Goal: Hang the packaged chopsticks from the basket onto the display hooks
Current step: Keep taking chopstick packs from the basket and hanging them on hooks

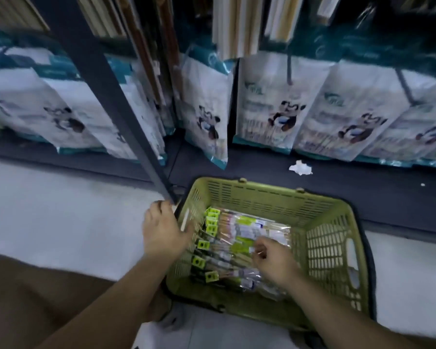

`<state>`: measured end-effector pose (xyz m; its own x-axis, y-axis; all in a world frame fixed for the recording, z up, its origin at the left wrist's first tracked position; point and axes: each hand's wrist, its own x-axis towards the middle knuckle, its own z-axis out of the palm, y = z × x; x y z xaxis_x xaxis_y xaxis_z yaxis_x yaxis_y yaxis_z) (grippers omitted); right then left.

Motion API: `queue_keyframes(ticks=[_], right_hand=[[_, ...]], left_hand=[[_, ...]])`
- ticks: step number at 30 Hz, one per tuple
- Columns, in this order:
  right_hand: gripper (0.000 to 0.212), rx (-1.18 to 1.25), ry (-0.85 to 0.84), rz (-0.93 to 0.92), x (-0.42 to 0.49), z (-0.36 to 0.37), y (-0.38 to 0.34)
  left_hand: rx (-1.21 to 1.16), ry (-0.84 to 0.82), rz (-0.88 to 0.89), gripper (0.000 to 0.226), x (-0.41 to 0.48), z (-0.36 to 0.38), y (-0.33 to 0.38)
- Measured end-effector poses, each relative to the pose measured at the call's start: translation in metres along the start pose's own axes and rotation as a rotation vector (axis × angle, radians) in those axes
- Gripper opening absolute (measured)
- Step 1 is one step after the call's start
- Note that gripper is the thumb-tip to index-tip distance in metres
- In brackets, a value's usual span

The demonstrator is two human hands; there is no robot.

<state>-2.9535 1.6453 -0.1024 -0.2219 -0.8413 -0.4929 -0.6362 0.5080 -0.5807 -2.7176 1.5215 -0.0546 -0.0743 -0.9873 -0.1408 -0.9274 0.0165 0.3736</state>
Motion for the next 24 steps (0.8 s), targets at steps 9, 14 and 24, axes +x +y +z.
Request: queue_keyframes(ticks=[9,14,24], right_hand=[[0.044,-0.404,-0.260,-0.133,0.036,0.054,0.028],[0.015,-0.552,-0.237,-0.218,0.042,0.055,0.036],[0.050,-0.512,-0.134,-0.192,0.070,0.053,0.021]], left_hand=[[-0.545,-0.239,-0.299,0.038,-0.008,0.026,-0.031],[-0.604,-0.235,-0.341,0.047,-0.004,0.029,-0.030],[-0.618,-0.248,-0.339,0.057,-0.001,0.026,-0.027]])
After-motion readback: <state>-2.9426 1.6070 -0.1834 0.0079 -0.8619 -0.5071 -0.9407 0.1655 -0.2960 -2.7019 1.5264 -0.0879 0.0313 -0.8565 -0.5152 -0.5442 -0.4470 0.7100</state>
